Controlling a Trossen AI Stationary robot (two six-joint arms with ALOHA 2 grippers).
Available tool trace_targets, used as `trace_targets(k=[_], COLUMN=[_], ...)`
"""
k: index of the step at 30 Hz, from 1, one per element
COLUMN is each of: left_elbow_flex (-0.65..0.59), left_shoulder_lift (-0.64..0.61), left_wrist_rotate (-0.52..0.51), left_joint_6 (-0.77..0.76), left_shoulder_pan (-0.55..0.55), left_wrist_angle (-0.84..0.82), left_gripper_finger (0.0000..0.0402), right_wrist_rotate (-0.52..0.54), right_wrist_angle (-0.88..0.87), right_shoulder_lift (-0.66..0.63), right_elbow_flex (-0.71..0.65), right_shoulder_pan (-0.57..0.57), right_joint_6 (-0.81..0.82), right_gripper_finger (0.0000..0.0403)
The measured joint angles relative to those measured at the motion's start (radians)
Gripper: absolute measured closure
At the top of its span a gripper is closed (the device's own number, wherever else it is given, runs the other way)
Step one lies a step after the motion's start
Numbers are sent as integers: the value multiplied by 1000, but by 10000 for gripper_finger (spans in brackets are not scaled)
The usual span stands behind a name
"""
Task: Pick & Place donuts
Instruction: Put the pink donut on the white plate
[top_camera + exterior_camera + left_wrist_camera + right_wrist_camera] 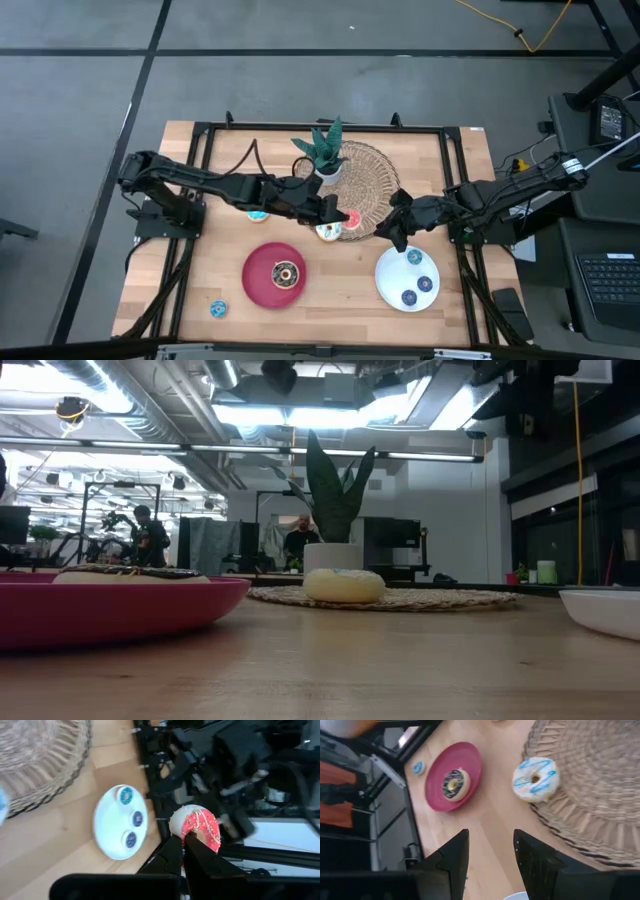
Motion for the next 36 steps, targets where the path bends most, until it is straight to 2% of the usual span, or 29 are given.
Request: trace_targets(k=[4, 12, 18, 29, 36], left_elbow_flex=[0, 0, 0, -1, -2], left_shoulder_lift=[0, 0, 0, 0, 0], left_wrist_rotate=[0, 13, 31, 44, 61], left_joint_6=[2, 28, 54, 114, 133], left_shoulder_pan=[0, 0, -1, -1, -1], left_wrist_angle=[-4, -7, -35, -56, -63], left_gripper_finger=[400, 400, 400, 400, 400], right_wrist_rotate=[-7, -27, -26, 97, 75], right_wrist_angle=[43, 296, 318, 334, 447], right_shoulder_lift=[0, 0, 0, 21, 108], right_elbow_flex=[0, 0, 0, 0, 0], right_shoulder_pan=[0, 0, 1, 1, 2], right_joint_6=[99, 243, 368, 511, 518], right_gripper_finger=[247, 246, 240, 262, 271])
